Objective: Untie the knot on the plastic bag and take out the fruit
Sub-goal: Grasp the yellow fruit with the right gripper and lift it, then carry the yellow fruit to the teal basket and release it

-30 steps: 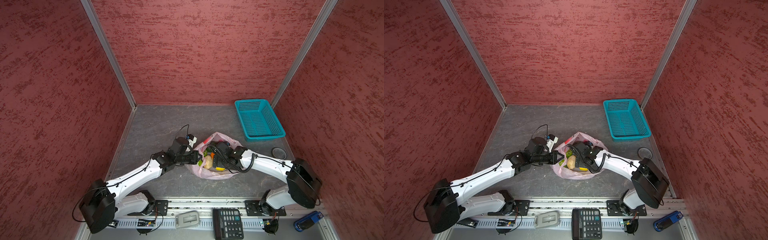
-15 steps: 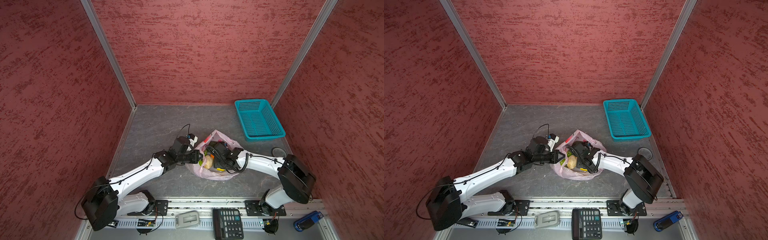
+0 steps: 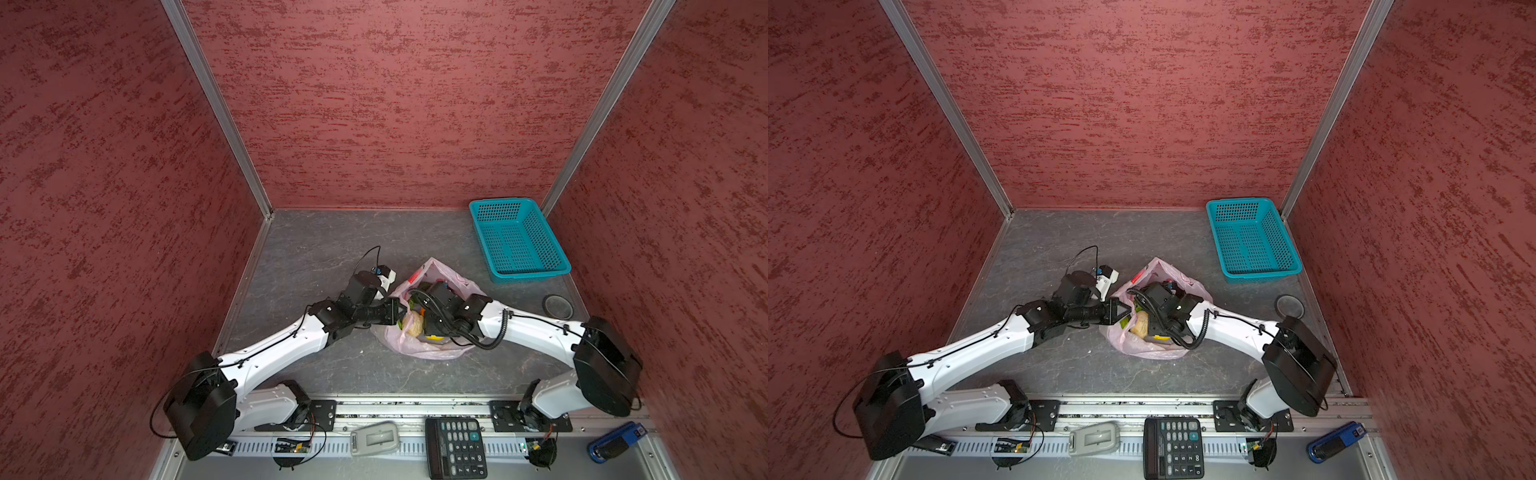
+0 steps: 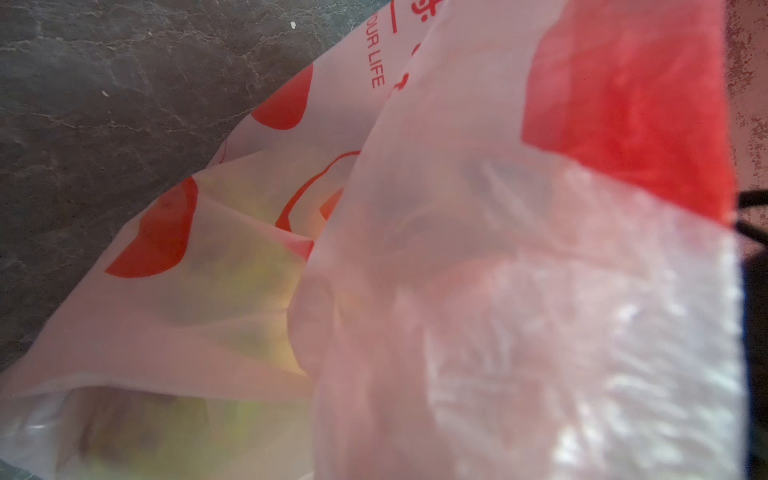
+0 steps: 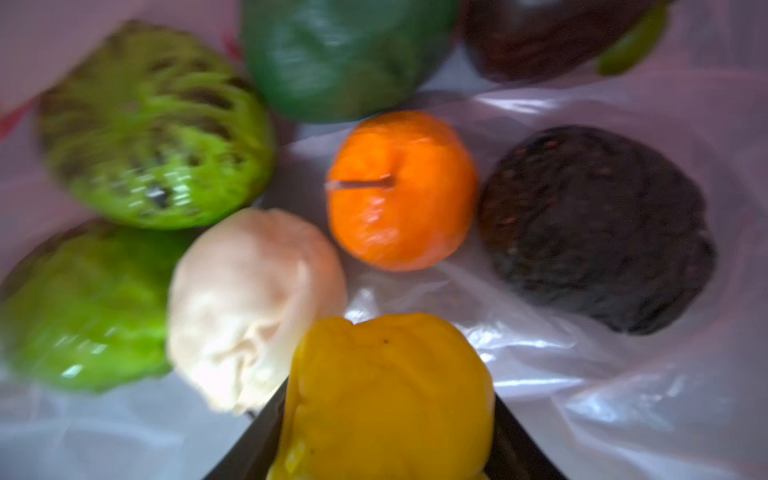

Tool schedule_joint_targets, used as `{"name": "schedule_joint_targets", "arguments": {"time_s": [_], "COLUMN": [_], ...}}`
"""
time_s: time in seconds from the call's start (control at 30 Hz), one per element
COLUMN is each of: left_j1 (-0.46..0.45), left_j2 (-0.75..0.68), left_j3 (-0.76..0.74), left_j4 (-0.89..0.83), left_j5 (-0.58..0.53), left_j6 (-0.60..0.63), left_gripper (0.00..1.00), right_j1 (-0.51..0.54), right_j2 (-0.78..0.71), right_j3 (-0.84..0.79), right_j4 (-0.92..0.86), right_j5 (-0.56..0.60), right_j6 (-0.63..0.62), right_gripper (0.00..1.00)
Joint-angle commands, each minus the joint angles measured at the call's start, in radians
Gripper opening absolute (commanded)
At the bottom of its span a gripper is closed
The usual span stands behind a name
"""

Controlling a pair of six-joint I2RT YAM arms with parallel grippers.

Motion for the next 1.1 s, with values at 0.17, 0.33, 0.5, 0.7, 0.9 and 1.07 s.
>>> {"name": "schedule_joint_targets", "arguments": {"time_s": [0.17,0.33,0.5,0.7,0.9,1.07], "left_j1": [0.005,0.005,0.006,0.005,0.003,0.004], "left_j2": [0.016,0.011,0.013,0.010,0.017,0.021], "left_j3": [0.025,0.015,0.017,0.019,0.019,0.021], "left_j4": [0.022,0.024,0.025,0.022,0.032,0.031], "left_j5": [-0.013,-0.018,-0.026,-0.041,-0.041,-0.046], "left_j6": [0.000,-0.004,-0.007,-0.008,-0.013,-0.013], "left_gripper": [0.00,0.00,0.00,0.00,0.00,0.00], "right_j1": [0.050,0.054,0.054,0.002,-0.238,-0.492], "right_j2": [-0.110,-0.143,-0.164,-0.192,-0.237,-0.213], "right_j3": [0.157,0.251,0.377,0.539,0.585,0.574], "right_j4": [-0.146,-0.208,-0.263,-0.348,-0.332,-0.280], "right_j5": [-0.022,-0.010,-0.013,0.038,-0.028,-0.073], "right_j6": [-0.014,-0.033,-0.057,-0.096,-0.175,-0.267], "right_gripper": [0.42,0.41,0.41,0.39,0.39,0.39]}}
